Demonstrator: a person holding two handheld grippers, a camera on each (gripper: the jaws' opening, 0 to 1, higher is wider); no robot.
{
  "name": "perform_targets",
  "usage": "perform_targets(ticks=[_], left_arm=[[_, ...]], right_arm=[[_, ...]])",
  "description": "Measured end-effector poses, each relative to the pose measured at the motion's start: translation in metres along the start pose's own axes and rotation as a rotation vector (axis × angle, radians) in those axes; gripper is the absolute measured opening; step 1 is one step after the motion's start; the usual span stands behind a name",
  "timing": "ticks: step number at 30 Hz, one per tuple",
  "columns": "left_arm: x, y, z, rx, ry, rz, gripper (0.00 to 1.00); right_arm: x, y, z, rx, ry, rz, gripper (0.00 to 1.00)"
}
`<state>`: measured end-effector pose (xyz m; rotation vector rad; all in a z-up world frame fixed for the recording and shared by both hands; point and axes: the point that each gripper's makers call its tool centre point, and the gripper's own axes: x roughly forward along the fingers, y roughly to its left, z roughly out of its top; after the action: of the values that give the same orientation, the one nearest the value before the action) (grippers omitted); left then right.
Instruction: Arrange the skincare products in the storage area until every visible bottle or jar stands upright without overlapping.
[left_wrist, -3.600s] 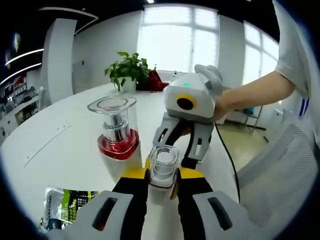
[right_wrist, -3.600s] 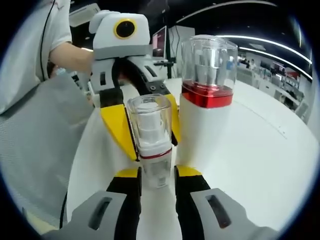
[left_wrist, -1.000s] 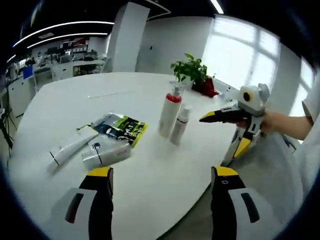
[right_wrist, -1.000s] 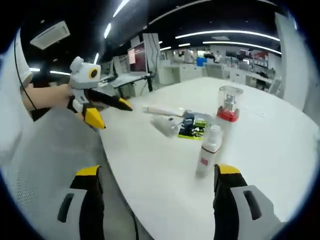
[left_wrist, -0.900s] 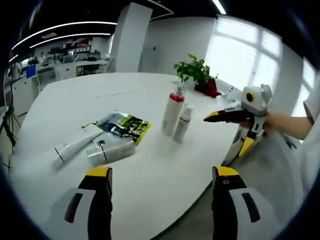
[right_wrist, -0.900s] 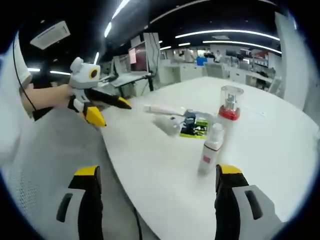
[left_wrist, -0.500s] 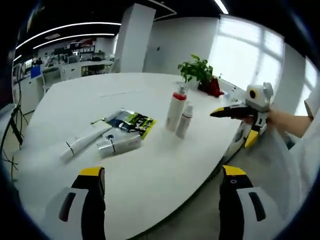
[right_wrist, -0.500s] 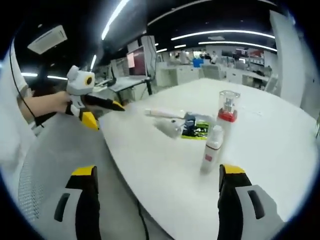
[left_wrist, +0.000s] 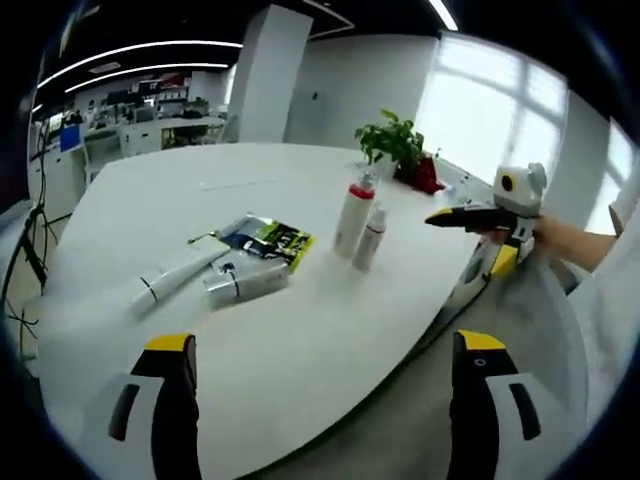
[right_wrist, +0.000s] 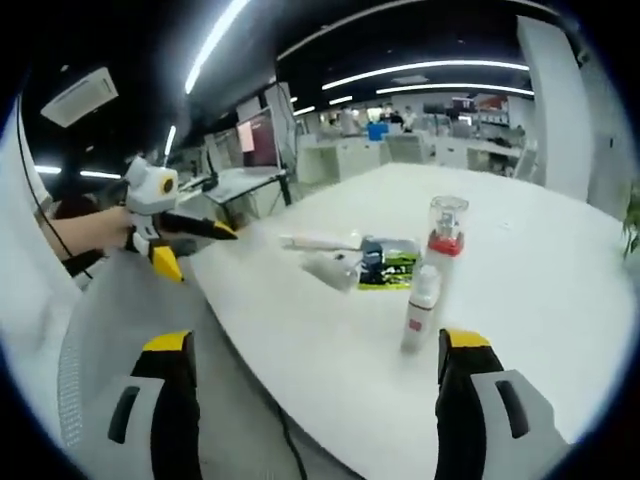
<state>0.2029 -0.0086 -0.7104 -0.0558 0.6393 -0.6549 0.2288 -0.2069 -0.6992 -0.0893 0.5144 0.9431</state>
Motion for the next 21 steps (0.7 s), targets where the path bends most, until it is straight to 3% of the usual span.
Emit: perform_targets(ticks=[11,16,21], left_arm=[[0.001,0.021,0.005,0.03,0.011,-0.016,0.99],[0.0,0.032,0.005,0.051,0.017,-0.028,0.99],[-0.001,0.051,0.005,0.056,0.027,-0.026,0.99]], right_arm=[[0.014,-0.004,0.009,0.006,-0.005,-0.047,0.99],[0.021,-0.012,-0.005,-0.019,0.054,-0.082,0.99],[0.02,-0.013,-0.006,-0.038,0.07,-0.096,0.99]])
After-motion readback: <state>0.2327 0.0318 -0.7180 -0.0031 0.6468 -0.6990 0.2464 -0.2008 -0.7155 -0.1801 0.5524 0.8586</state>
